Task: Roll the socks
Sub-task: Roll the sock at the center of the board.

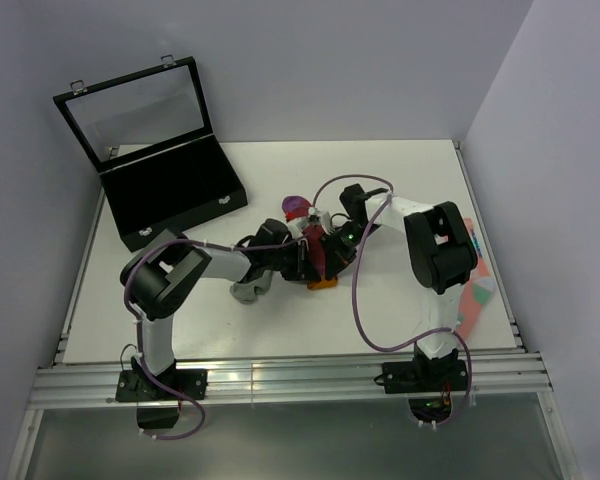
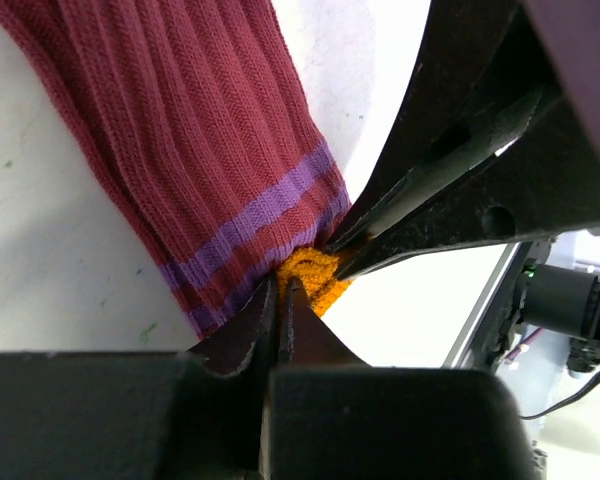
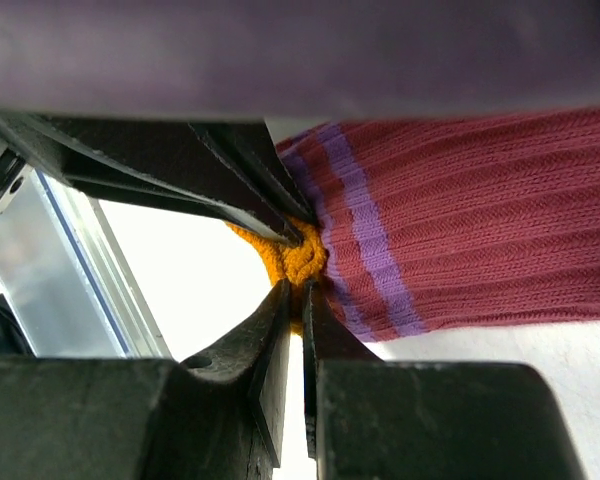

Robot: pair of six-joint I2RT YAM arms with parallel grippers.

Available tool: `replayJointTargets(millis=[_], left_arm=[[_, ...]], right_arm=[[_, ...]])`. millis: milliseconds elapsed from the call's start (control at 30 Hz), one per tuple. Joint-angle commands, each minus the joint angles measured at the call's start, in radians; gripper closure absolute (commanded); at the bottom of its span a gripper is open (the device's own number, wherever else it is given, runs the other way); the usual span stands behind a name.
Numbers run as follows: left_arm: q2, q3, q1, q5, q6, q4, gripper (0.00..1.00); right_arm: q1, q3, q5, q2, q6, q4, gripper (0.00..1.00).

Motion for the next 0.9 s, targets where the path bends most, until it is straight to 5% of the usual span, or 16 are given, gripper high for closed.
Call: replayJointTargets(millis=[0, 467, 867], left_arm=[[0.043, 0.023, -0.026, -0.099, 0.087, -0.146, 1.0], [0.133, 0.166, -0.027, -0.102, -0.15, -0.476, 1.0], [0.13, 0.27, -0.024, -0.104, -0.144, -0.695, 1.0]], right_arm=[[-0.08, -0.005, 0.203, 0.056, 0.188, 0.006, 0.97], [-0.097, -0.122, 0.245, -0.178, 0.178, 0.132, 0.51], [-0.14, -0.182, 0.191, -0.345, 0.084, 0.153, 0.51]])
